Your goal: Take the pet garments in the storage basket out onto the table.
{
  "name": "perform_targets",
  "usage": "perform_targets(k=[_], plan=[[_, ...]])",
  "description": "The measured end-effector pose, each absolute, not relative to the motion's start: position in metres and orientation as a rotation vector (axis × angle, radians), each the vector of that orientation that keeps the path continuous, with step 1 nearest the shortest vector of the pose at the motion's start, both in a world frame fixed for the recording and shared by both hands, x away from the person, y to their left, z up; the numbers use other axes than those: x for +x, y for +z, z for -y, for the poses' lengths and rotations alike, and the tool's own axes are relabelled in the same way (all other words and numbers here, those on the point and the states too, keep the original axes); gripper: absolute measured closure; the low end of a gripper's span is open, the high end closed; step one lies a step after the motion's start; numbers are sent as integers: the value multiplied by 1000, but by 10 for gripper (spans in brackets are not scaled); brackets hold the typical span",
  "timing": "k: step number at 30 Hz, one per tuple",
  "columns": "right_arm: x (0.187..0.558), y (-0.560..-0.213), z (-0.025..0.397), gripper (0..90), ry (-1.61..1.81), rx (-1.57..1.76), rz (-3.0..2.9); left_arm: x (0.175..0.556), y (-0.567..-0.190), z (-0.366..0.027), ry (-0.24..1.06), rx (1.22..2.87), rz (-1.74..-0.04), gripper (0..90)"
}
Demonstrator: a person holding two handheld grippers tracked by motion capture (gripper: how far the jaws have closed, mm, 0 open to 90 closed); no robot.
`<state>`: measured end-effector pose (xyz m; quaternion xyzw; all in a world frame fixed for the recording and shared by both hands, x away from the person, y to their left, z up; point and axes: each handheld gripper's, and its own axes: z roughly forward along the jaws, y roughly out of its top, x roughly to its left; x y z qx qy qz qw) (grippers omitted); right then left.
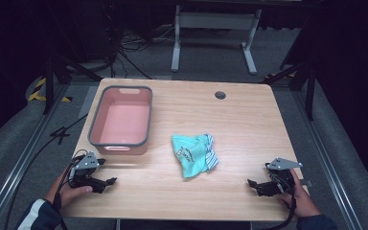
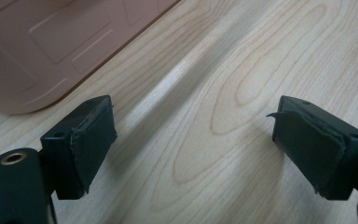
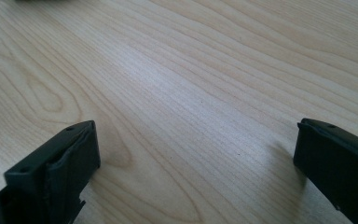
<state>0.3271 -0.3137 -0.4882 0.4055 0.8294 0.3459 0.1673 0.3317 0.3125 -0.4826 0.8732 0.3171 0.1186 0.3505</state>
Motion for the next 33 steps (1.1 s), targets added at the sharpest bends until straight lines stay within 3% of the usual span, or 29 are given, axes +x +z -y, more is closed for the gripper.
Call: perform_targets(k=[33], plan=[[326, -488, 314, 5, 982, 1161, -2359, 331, -482, -311, 320, 2261, -857, 107]])
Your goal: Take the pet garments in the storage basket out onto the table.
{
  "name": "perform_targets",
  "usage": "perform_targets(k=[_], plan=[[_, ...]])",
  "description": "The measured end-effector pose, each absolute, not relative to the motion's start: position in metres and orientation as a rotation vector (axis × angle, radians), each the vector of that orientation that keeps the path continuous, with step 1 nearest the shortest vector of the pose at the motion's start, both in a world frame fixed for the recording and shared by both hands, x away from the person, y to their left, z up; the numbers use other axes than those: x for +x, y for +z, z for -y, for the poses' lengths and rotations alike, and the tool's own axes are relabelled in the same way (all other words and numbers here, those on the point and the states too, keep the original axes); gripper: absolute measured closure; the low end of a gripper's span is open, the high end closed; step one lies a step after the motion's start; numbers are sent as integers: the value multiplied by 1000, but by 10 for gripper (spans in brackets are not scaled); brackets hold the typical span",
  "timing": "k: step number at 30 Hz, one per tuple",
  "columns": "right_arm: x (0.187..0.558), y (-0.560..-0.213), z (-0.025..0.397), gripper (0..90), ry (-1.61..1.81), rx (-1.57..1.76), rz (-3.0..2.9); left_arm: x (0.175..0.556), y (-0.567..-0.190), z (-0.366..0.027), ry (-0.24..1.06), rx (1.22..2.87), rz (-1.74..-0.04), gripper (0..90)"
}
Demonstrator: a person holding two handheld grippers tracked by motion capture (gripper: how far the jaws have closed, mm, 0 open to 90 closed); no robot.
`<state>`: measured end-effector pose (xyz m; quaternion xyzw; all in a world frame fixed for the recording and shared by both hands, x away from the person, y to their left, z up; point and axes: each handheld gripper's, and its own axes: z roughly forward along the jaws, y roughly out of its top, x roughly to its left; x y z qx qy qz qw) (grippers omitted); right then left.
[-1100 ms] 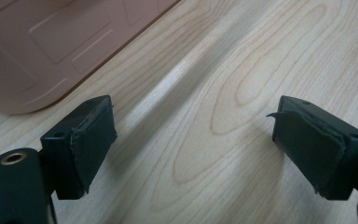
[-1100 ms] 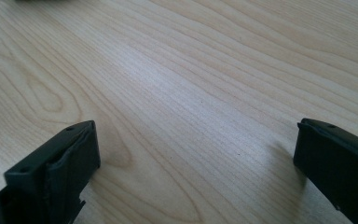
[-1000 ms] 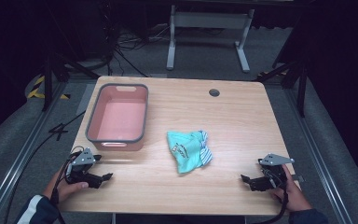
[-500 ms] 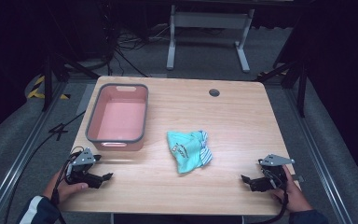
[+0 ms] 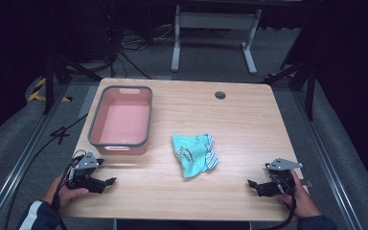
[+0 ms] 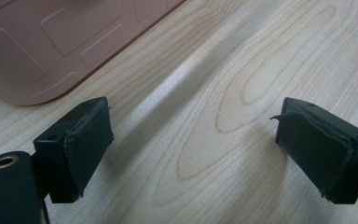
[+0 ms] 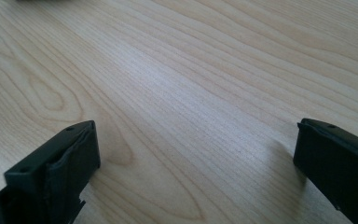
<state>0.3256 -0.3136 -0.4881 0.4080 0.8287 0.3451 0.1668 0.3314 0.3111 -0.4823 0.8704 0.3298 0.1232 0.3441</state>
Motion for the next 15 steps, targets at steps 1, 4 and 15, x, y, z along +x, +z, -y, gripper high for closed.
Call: perform_targets(k=[1, 4, 15], plan=[[326, -488, 314, 5, 982, 1161, -2359, 332, -482, -311, 318, 2264, -854, 106], [326, -488, 314, 5, 984, 1153, -2363, 332, -482, -311, 316, 2264, -854, 100], [326, -488, 314, 5, 984, 1152, -2362, 333, -483, -309, 327, 2258, -873, 78]])
